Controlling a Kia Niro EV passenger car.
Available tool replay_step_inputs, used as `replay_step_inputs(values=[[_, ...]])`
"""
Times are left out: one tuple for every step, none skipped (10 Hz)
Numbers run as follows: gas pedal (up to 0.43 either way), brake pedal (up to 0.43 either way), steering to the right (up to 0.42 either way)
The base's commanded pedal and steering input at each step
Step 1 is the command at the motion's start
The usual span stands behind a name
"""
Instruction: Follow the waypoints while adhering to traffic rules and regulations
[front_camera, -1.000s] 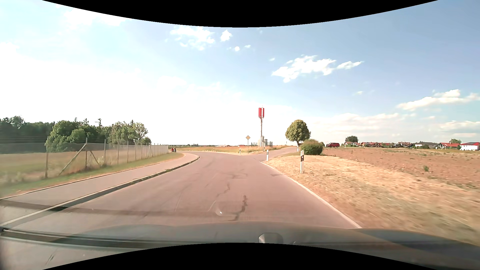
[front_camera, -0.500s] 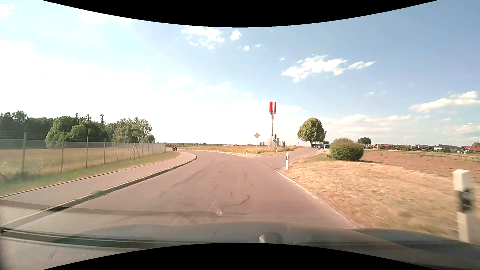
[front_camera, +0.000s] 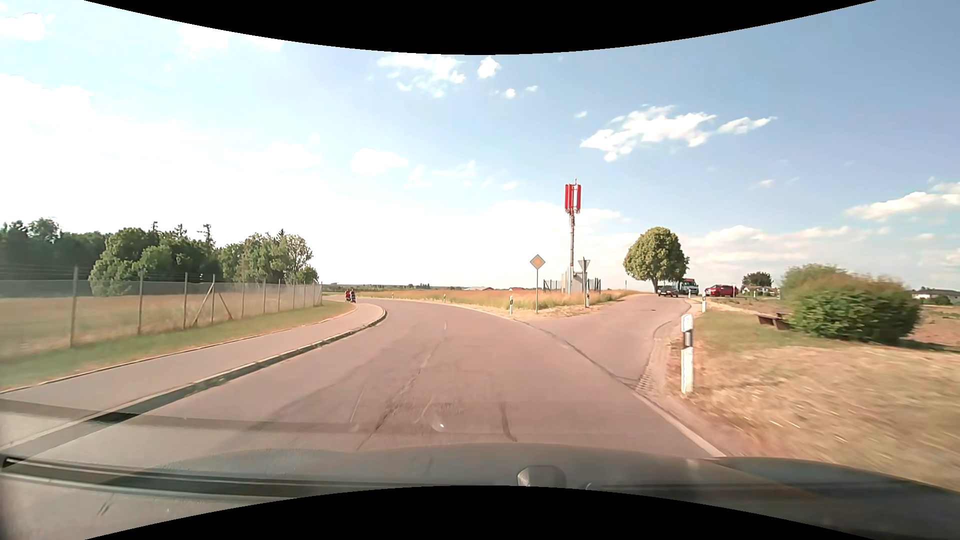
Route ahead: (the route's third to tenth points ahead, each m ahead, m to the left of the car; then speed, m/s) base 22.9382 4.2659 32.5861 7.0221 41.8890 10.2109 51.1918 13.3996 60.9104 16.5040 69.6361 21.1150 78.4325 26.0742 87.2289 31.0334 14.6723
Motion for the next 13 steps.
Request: replay_step_inputs(values=[[0.000,0.006,-0.028],[0.000,0.006,-0.027],[0.000,0.006,-0.028],[0.000,0.006,-0.030],[0.000,0.006,-0.030],[0.000,0.006,-0.030],[0.000,0.006,-0.030],[0.000,0.006,-0.033],[0.000,0.006,-0.036],[0.000,0.006,-0.038],[0.000,0.006,-0.038],[0.000,0.006,-0.036],[0.047,0.006,-0.036]])
